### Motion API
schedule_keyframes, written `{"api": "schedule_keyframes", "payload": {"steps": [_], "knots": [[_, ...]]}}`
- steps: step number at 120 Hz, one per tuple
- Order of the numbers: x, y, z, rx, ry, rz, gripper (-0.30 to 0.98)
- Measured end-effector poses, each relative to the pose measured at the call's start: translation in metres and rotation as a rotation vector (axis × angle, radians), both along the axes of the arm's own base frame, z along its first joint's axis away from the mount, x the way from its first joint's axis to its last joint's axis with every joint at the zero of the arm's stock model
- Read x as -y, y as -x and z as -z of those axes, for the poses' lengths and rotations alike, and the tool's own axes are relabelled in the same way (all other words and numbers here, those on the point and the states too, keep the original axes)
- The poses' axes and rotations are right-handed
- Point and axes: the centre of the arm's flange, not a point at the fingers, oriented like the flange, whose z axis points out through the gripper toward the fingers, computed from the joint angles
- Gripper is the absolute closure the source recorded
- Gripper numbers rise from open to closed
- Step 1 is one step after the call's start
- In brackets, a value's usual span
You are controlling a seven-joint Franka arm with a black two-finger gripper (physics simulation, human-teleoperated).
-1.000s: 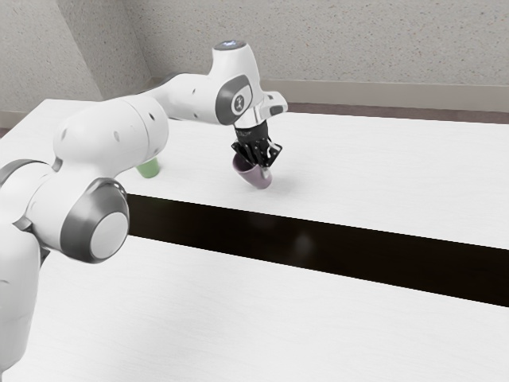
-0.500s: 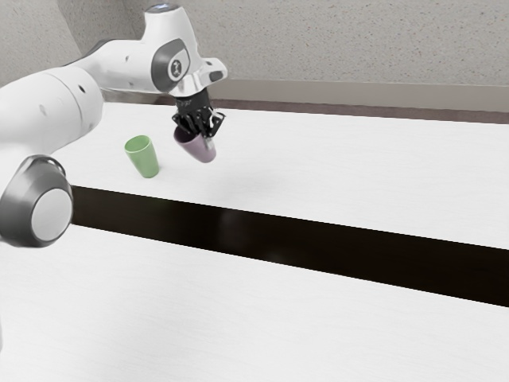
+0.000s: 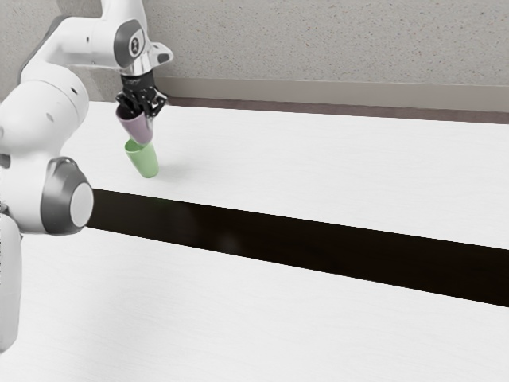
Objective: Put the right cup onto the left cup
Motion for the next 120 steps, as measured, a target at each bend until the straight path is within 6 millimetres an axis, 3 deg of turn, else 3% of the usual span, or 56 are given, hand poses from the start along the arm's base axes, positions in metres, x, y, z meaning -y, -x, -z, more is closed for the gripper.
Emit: {"api": "schedule_keyframes", "payload": {"steps": [9,27,47,72,100,120], "knots": [[-0.005,0.000,-0.008,0.003,-0.006,-0.005,0.79],[-0.020,0.002,0.005,-0.037,-0.006,-0.021,0.78],[-0.022,0.003,0.012,-0.058,-0.003,-0.021,0.78],[-0.024,-0.004,-0.003,-0.021,-0.019,-0.013,0.78],[-0.034,-0.012,0.022,-0.032,-0.006,-0.020,0.78],[-0.035,-0.012,0.027,-0.039,0.002,-0.019,0.78]]}}
